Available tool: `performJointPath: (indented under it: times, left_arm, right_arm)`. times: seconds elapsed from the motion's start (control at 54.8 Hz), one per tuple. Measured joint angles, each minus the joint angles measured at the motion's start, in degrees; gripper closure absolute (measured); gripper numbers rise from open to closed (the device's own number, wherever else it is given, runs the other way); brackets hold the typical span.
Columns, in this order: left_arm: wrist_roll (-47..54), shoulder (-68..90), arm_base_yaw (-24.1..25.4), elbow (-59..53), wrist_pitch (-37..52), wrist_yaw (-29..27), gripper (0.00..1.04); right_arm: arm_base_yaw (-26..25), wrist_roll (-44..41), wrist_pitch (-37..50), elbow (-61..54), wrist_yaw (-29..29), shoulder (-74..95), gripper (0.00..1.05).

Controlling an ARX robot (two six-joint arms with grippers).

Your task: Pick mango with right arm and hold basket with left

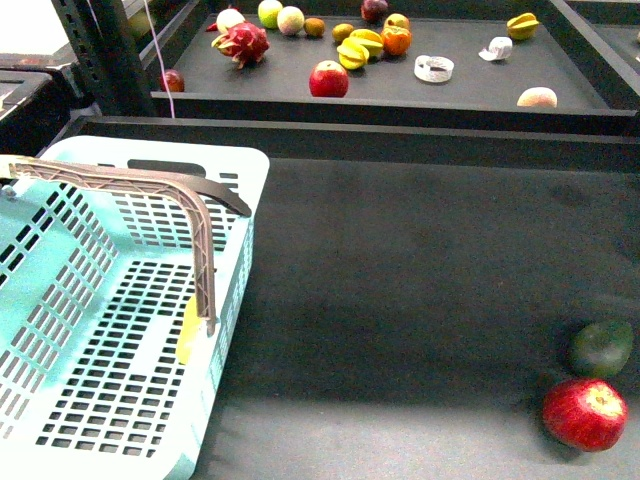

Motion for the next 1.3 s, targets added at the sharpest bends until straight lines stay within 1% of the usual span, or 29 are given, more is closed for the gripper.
performJointPath:
  times: [0.037,0.128,0.657,1.004,1.296]
  left_arm:
    - [0.1,-2.1,1.8,-0.5,-1.6,2.7,1.03]
    - [0.2,-7.7,4.0,-1.7,-6.2,3.3,1.03]
    - [0.4,-32.7,4.1,-2.4,-28.5,3.6,1.03]
    - [0.4,-42.3,4.1,-2.4,-37.9,3.6,1.03]
    - [0.4,-46.9,4.1,-2.4,-42.6,3.6,1.03]
  right_arm:
    - [0.0,0.0,0.0,0.0,0.0,0.0,0.08]
    - [0.0,0.0,0.0,0.0,0.0,0.0,0.08]
    - [0.0,0.0,0.0,0.0,0.0,0.0,0.08]
    - [0.0,0.0,0.0,0.0,0.0,0.0,0.08]
    - [0.0,0.0,0.0,0.0,0.0,0.0,0.08]
